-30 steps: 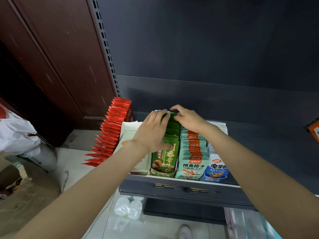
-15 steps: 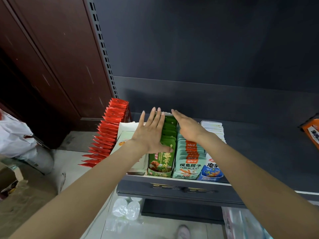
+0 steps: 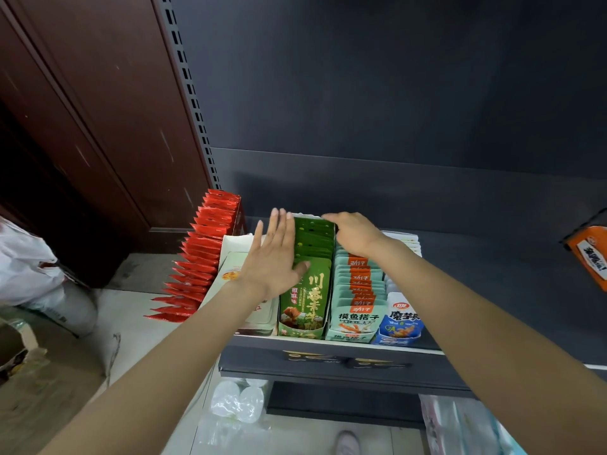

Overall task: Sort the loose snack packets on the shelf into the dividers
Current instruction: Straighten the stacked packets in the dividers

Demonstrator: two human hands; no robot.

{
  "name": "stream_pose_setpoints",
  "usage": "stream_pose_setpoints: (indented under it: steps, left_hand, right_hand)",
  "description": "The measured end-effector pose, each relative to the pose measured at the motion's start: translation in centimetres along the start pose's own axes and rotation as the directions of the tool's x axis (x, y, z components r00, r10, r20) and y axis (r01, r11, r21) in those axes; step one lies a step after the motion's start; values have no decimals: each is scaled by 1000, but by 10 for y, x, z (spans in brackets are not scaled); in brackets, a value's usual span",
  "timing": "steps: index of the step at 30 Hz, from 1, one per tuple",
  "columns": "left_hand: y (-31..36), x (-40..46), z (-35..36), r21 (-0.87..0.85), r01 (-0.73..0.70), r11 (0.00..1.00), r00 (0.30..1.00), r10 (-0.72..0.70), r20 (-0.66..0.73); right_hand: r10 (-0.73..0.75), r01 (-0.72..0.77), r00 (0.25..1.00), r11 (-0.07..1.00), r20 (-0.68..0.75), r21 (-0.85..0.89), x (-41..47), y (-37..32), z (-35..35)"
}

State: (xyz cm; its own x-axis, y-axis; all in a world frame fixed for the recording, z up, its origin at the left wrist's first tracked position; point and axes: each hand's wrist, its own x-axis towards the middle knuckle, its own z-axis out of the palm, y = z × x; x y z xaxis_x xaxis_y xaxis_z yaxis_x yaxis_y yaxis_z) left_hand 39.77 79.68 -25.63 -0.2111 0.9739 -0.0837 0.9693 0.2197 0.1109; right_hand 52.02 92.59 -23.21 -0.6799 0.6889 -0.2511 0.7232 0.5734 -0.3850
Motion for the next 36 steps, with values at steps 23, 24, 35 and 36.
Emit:
stream_pose_setpoints:
  steps: [23,24,35,36]
  left_hand:
    - [-7,4,-28,-192,103,976,980,-66,189]
    - [-7,3,-29,-189,102,977,979,-65,192]
    - [-14,-7,-33,-161,96,982,995,-93,26]
    - [-13,-9,-32,-127,82,988,996,-78,38]
  right_hand:
    - [88,-77,996,898,-6,433,-51,-42,36]
    - [95,-85,995,897,-2,434,-51,-42,36]
    - [141,-98,984,938,-110,331,-58,-39,20]
    - [145,-103,984,939,-106,328,-60,-39,19]
